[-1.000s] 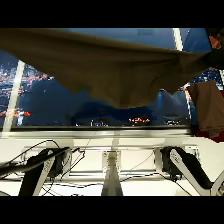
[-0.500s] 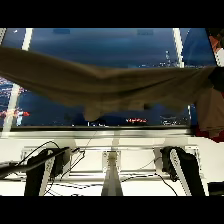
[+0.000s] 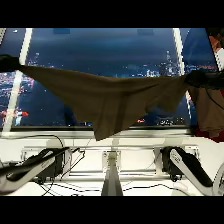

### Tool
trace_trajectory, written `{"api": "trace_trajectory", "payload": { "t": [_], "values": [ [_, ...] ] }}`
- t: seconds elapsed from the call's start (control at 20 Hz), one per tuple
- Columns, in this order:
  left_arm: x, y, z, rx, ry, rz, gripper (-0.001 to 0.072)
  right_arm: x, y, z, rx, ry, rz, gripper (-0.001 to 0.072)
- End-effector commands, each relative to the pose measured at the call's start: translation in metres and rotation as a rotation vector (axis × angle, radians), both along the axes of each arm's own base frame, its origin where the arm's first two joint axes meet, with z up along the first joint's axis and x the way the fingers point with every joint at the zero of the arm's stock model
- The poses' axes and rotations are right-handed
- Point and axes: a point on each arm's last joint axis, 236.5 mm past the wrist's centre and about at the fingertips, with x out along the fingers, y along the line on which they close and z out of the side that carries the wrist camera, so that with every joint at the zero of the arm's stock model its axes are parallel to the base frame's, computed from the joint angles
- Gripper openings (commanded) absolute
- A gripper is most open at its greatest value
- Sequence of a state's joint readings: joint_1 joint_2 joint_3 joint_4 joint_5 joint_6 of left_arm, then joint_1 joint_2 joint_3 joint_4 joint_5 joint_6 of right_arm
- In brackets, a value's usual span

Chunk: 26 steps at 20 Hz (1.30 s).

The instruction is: Fold the clothes and pants, and hang the long-sleeved shirts on hangers.

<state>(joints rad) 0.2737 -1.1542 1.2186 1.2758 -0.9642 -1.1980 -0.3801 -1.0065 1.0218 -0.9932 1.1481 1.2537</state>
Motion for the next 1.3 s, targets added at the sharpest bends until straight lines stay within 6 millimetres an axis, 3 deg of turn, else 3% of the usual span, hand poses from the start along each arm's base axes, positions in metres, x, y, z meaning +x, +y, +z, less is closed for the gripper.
{"api": "trace_trajectory", "payload": {
  "t": [0.0, 0.05, 0.1, 0.15, 0.2, 0.35, 0.4, 0.45, 0.5, 0.55, 0.75, 0.85, 0.95, 1.0, 1.1, 1.25],
  "values": [
    [0.036, -0.046, -0.078, -0.092, 0.102, -0.074, 0.0012, 0.055, -0.037, -0.065, 0.026, -0.008, -0.176, 0.0018],
    [0.044, -0.057, -0.087, -0.099, 0.099, -0.086, 0.0013, 0.069, -0.048, -0.072, 0.031, -0.033, -0.232, 0.0026],
    [0.049, -0.066, -0.092, -0.097, 0.094, -0.099, 0.0012, 0.080, -0.059, -0.078, 0.022, -0.057, -0.275, 0.0184],
    [0.054, -0.075, -0.095, -0.092, 0.087, -0.115, 0.0012, 0.085, -0.066, -0.082, 0.013, -0.068, -0.300, 0.0519],
    [0.056, -0.084, -0.095, -0.089, 0.078, -0.130, 0.0013, 0.087, -0.071, -0.084, 0.002, -0.073, -0.310, 0.0703],
    [0.057, -0.100, -0.092, -0.085, 0.066, -0.163, 0.0013, 0.068, -0.066, -0.089, -0.056, -0.012, -0.233, 0.0687],
    [0.057, -0.102, -0.091, -0.085, 0.065, -0.166, 0.0013, 0.053, -0.058, -0.094, -0.065, 0.048, -0.181, 0.0685],
    [0.056, -0.103, -0.090, -0.085, 0.063, -0.169, 0.0013, 0.035, -0.047, -0.101, -0.052, 0.126, -0.125, 0.0632],
    [0.056, -0.103, -0.089, -0.085, 0.061, -0.169, 0.0013, 0.014, -0.031, -0.109, -0.015, 0.217, -0.064, 0.0446],
    [0.056, -0.103, -0.089, -0.085, 0.062, -0.170, 0.0013, -0.007, -0.015, -0.115, 0.023, 0.299, 0.000, 0.0323],
    [0.054, -0.104, -0.090, -0.087, 0.071, -0.173, 0.0013, -0.092, 0.071, -0.138, 0.244, 0.562, 0.247, 0.0308],
    [0.054, -0.104, -0.090, -0.088, 0.072, -0.174, 0.0013, -0.127, 0.119, -0.148, 0.370, 0.649, 0.309, 0.0179],
    [0.054, -0.104, -0.090, -0.088, 0.072, -0.174, 0.0013, -0.159, 0.161, -0.158, 0.455, 0.717, 0.357, 0.0210],
    [0.054, -0.104, -0.090, -0.088, 0.072, -0.174, 0.0013, -0.172, 0.178, -0.165, 0.475, 0.739, 0.367, 0.0318],
    [0.054, -0.104, -0.090, -0.088, 0.072, -0.174, 0.0013, -0.183, 0.202, -0.175, 0.481, 0.750, 0.358, 0.0609],
    [0.054, -0.104, -0.090, -0.088, 0.072, -0.174, 0.0013, -0.177, 0.215, -0.195, 0.405, 0.756, 0.257, 0.0617]
  ]
}}
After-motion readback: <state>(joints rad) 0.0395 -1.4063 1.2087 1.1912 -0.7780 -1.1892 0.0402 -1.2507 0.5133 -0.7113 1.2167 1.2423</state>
